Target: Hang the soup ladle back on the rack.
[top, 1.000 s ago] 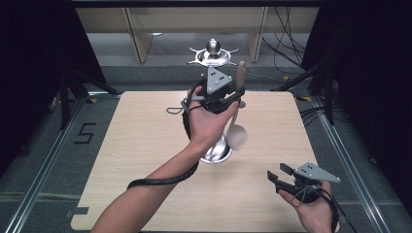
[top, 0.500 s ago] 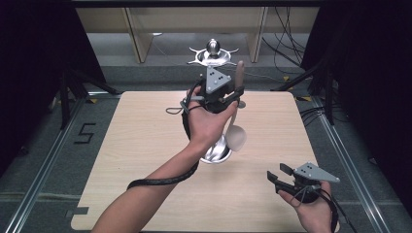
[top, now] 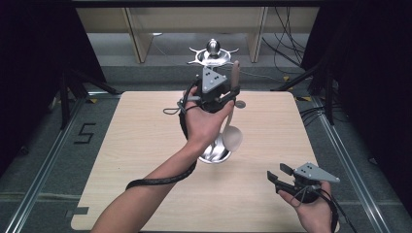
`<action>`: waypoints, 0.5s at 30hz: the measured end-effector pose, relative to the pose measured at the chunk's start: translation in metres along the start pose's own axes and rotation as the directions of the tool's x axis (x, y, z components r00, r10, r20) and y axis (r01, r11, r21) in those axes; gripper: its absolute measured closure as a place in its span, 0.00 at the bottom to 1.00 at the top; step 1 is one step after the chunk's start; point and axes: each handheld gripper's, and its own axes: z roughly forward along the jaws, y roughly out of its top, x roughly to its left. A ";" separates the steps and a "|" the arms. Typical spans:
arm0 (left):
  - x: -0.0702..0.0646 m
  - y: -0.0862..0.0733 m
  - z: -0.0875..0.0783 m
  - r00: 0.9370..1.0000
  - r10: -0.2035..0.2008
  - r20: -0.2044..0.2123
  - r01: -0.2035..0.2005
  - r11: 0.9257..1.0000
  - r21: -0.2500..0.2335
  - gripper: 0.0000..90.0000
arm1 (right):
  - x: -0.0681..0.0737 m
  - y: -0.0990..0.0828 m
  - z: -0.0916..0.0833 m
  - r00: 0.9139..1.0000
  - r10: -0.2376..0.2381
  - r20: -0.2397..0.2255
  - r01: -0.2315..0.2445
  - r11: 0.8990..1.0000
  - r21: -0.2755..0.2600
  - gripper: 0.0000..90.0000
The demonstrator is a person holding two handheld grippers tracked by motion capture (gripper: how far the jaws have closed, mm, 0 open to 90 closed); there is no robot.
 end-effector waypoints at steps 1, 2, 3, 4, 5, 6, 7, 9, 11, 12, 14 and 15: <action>0.001 0.000 0.000 1.000 -0.003 -0.002 0.003 1.000 0.000 0.83 | 0.000 0.000 0.000 1.000 0.001 0.000 -0.001 1.000 0.001 0.48; 0.002 -0.001 0.000 1.000 -0.001 -0.004 0.001 1.000 0.000 0.83 | 0.000 0.000 0.000 1.000 0.002 -0.001 -0.002 1.000 0.001 0.48; 0.003 -0.001 0.000 1.000 0.001 -0.006 -0.001 1.000 0.000 0.83 | 0.002 0.000 0.000 1.000 0.026 -0.003 -0.026 1.000 0.007 0.48; 0.004 -0.001 0.000 1.000 -0.002 -0.007 0.002 1.000 -0.002 0.83 | 0.004 0.000 0.000 0.999 0.043 -0.002 -0.043 0.999 0.004 0.48; 0.004 -0.001 0.000 1.000 -0.004 -0.010 0.004 1.000 0.000 0.82 | 0.003 0.000 0.000 0.999 0.038 -0.002 -0.038 0.999 0.004 0.48; 0.005 -0.001 0.000 1.000 -0.004 -0.010 0.004 1.000 -0.001 0.83 | 0.003 -0.001 0.000 0.999 0.041 -0.002 -0.041 0.999 0.007 0.48; 0.006 -0.001 0.000 1.000 -0.006 -0.010 0.006 1.000 -0.003 0.83 | 0.003 -0.001 0.000 0.999 0.033 0.000 -0.033 0.999 0.005 0.48; 0.007 -0.001 0.000 1.000 -0.011 -0.009 0.011 1.000 -0.006 0.82 | 0.000 0.000 0.001 1.000 0.006 -0.002 -0.006 1.000 -0.007 0.48; 0.007 -0.001 -0.001 1.000 -0.008 -0.011 0.008 1.000 -0.006 0.82 | 0.000 0.000 0.000 1.000 0.005 -0.004 -0.005 1.000 0.001 0.48; 0.007 -0.001 -0.001 1.000 -0.008 -0.011 0.008 1.000 -0.007 0.82 | 0.000 0.000 0.000 1.000 0.005 -0.001 -0.005 1.000 0.000 0.48; 0.008 -0.002 -0.001 1.000 -0.007 -0.013 0.007 1.000 -0.009 0.82 | 0.000 0.000 0.000 1.000 0.010 -0.005 -0.010 1.000 0.002 0.48; 0.008 -0.001 -0.001 1.000 -0.004 -0.012 0.004 1.000 -0.008 0.82 | 0.001 -0.001 0.000 1.000 0.015 -0.002 -0.014 1.000 0.003 0.48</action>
